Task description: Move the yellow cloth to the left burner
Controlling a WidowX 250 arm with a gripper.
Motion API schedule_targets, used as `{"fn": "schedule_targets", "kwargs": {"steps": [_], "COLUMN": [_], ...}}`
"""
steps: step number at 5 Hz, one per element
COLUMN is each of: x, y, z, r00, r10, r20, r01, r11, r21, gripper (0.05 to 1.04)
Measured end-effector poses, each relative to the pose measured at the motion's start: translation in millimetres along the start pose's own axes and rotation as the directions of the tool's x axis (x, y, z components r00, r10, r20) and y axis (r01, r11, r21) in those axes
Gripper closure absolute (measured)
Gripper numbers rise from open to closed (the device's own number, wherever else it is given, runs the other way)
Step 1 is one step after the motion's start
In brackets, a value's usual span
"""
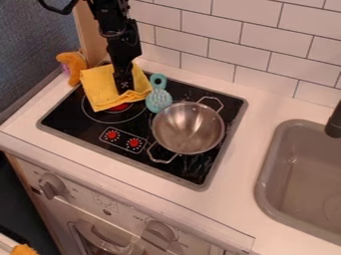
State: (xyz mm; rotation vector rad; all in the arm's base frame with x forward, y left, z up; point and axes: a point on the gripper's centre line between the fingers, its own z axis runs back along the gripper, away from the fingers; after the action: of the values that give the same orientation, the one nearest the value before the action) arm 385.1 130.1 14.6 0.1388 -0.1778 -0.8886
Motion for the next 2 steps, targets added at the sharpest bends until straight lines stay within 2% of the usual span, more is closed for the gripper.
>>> {"fn": "schedule_targets", "kwargs": {"steps": [1, 2], "x": [-1.5, -6.2], "y": [-3.8, -0.4], "z": [1.6, 19.6], "r00": [1.000, 1.000], "r10": [-0.011, 0.005], "r20": [0.006, 0.006], "r01": [0.011, -0.005], "r11": [0.999, 1.000], "r21": [-0.035, -0.014], "gripper": [0.083, 0.083]}}
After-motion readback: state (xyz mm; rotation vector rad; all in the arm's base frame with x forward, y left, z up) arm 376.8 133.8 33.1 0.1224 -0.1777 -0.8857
